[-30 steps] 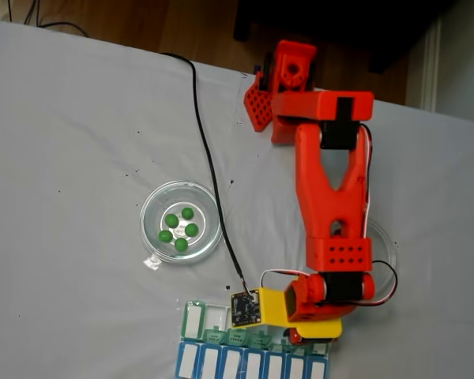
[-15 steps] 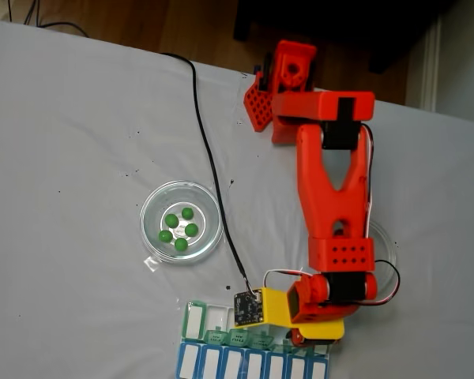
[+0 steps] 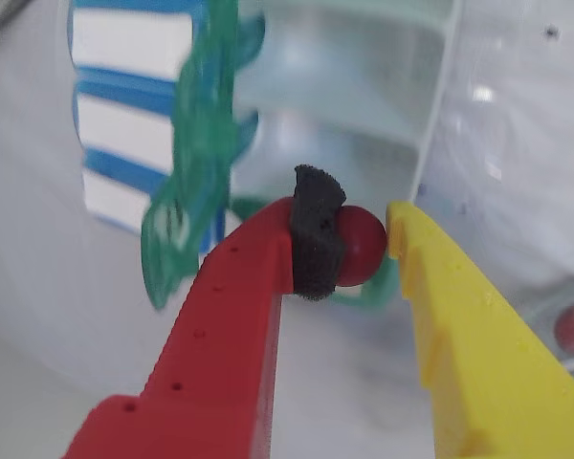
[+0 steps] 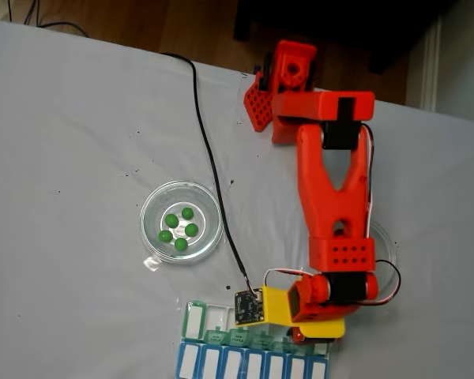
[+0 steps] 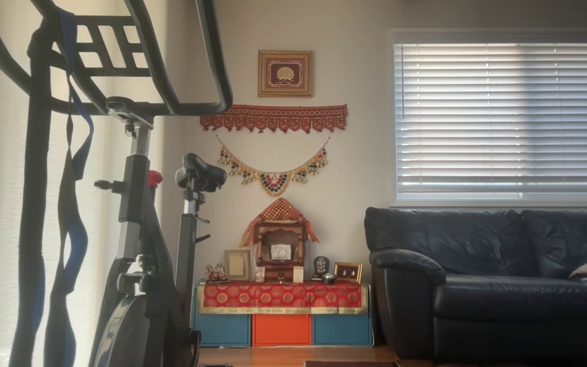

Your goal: Sort medicines into box.

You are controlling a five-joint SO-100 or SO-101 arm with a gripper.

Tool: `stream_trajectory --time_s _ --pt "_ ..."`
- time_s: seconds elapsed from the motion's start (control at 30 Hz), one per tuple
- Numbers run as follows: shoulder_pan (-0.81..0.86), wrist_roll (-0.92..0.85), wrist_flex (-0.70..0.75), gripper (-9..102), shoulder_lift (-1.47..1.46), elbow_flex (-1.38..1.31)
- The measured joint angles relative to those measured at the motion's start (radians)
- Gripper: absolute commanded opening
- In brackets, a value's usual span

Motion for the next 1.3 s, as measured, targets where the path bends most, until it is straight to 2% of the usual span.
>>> stream_trajectory --time_s 0.43,0.97,1.3 --pt "-0.04 0.0 0.015 2 0.0 -0.041" --pt "0.017 -0.038 0.225 2 0.0 -0.163" --pt "0.049 -0.077 0.282 1 -0.063 -0.275"
